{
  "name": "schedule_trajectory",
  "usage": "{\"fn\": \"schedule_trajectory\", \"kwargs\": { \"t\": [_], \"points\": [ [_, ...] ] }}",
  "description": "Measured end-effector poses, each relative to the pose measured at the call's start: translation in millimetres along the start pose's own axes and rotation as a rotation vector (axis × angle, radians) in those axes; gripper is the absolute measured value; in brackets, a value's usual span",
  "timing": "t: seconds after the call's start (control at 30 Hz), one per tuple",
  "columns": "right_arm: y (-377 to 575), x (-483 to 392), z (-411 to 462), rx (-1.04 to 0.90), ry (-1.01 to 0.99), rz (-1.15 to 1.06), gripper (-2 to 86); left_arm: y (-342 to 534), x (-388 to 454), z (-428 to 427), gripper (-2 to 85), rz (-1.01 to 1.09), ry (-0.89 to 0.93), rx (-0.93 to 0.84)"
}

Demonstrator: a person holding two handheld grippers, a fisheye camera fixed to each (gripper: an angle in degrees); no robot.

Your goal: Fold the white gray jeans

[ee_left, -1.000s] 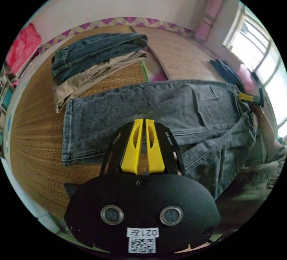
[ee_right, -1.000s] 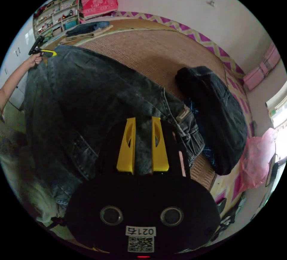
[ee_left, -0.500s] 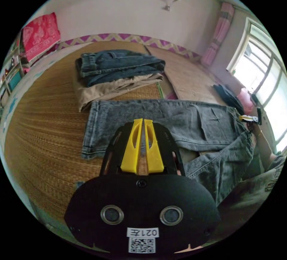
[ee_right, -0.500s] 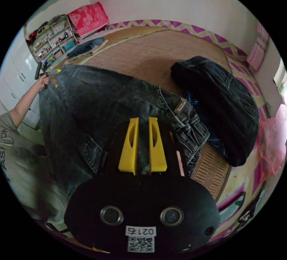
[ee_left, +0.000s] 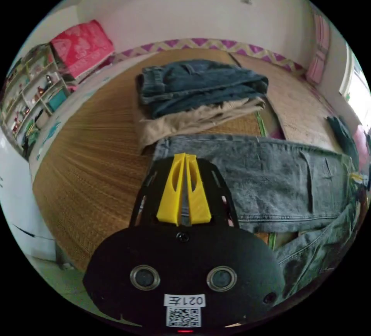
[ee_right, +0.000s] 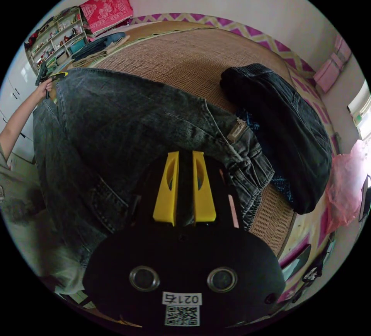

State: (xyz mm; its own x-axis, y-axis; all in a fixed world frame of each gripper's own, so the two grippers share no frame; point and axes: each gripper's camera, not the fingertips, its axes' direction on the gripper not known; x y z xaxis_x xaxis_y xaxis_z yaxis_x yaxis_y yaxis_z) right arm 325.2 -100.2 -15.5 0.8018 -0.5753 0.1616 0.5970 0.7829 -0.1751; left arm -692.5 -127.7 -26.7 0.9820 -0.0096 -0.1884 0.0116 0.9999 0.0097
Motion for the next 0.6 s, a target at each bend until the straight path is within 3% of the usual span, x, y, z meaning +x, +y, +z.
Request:
{"fn": "schedule_trajectory", "kwargs": {
  "t": [0.13,0.2,0.33,0.6],
  "points": [
    [20,10,-18,0.024,-0.007,0.015,5.6,29,-28,-55,-0.8,-0.011,0.121,0.061],
    [54,13,-61,0.199,-0.055,0.069,4.8,58,-37,-94,-0.8,0.010,0.100,0.066],
    [131,15,-109,0.362,-0.130,0.210,6.0,113,-49,-134,-0.2,-0.035,0.085,0.017],
    [341,27,-142,0.436,-0.078,0.668,9.0,232,-100,-156,10.3,-0.435,0.225,-0.014]
  ]
}}
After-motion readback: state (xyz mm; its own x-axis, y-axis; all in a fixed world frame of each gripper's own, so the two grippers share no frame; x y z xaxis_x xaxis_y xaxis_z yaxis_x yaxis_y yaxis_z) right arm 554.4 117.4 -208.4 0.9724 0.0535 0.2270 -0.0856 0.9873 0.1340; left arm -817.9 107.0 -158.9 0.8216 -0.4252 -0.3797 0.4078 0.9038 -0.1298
